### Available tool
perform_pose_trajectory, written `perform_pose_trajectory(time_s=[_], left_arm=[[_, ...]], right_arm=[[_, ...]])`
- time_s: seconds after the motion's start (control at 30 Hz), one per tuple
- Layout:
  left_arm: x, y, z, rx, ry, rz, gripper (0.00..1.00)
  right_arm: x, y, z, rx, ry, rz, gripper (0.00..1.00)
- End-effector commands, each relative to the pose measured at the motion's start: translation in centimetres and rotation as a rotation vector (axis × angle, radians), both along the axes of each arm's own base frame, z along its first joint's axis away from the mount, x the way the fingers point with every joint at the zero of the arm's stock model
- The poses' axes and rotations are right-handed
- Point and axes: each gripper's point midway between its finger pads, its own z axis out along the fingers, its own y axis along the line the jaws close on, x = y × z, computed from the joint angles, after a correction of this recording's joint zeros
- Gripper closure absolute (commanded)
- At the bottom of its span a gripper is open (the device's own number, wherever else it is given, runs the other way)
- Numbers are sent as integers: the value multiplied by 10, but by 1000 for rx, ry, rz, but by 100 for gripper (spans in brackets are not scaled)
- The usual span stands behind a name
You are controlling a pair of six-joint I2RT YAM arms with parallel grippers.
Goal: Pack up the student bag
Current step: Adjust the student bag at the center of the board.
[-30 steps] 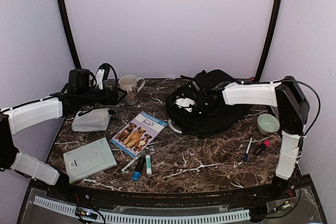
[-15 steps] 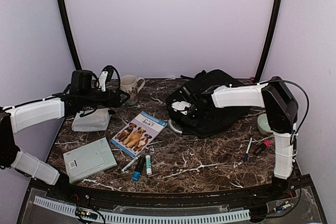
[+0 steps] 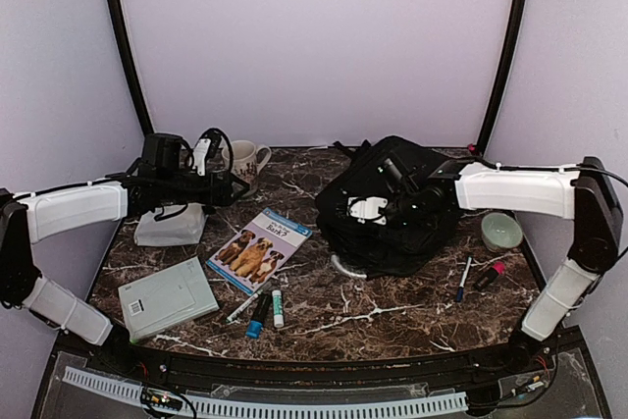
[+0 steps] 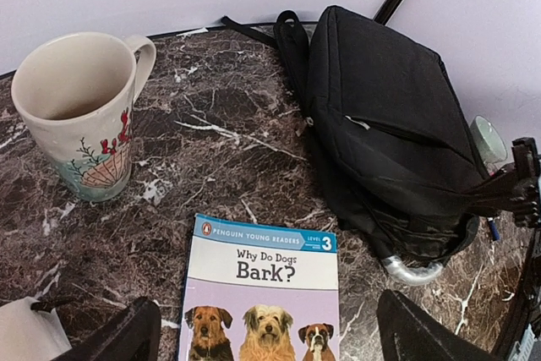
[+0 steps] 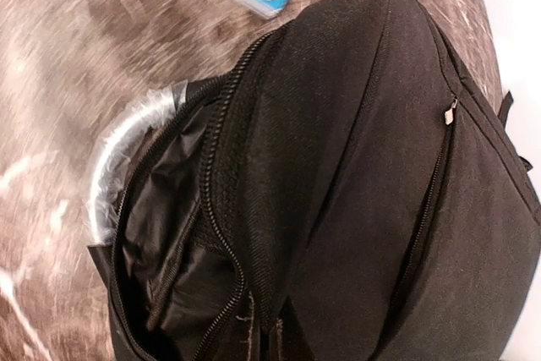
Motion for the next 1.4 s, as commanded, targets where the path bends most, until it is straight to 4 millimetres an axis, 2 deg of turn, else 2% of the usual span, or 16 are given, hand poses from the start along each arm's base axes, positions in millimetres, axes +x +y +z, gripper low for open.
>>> perform_pose_trajectory(time_s=[0.0,0.2,0.3,0.4,0.63,0.67,0.7,0.8,0.9,1.0,1.13,1.23,1.37], left_arm=[[0,-7,1,21,0,-29,9],[-2,-17,-19,37,64,-70,9],[-2,-19,-31,56,97,-74,10],[1,-14,-47,115,138,-50,10],[1,-12,-72,191,237,-33,10],[1,-10,-76,200,255,-23,11],[2,-9,-76,210,264,-14,11],[5,0,-76,257,294,34,9],[1,10,-68,292,325,70,6],[-9,18,-62,314,342,82,3],[-26,34,-67,363,415,128,4],[-44,41,-69,379,486,138,4],[-53,46,-70,360,470,147,3]], right_arm=[[-36,-13,5,-23,-50,234,100],[-68,-22,8,-40,-61,334,100],[-85,-23,-4,-104,-70,397,100],[-90,-33,-16,-208,-103,433,100],[-87,-51,-20,-293,-138,424,100],[-85,-52,-21,-287,-138,414,95],[-84,-50,-19,-268,-129,403,82],[-91,-38,0,-170,-72,393,56],[-99,-23,27,-59,-15,383,46],[-108,3,60,124,56,365,43],[-109,43,86,373,164,303,45],[-94,66,89,449,214,235,46],[-73,91,88,532,274,162,49]])
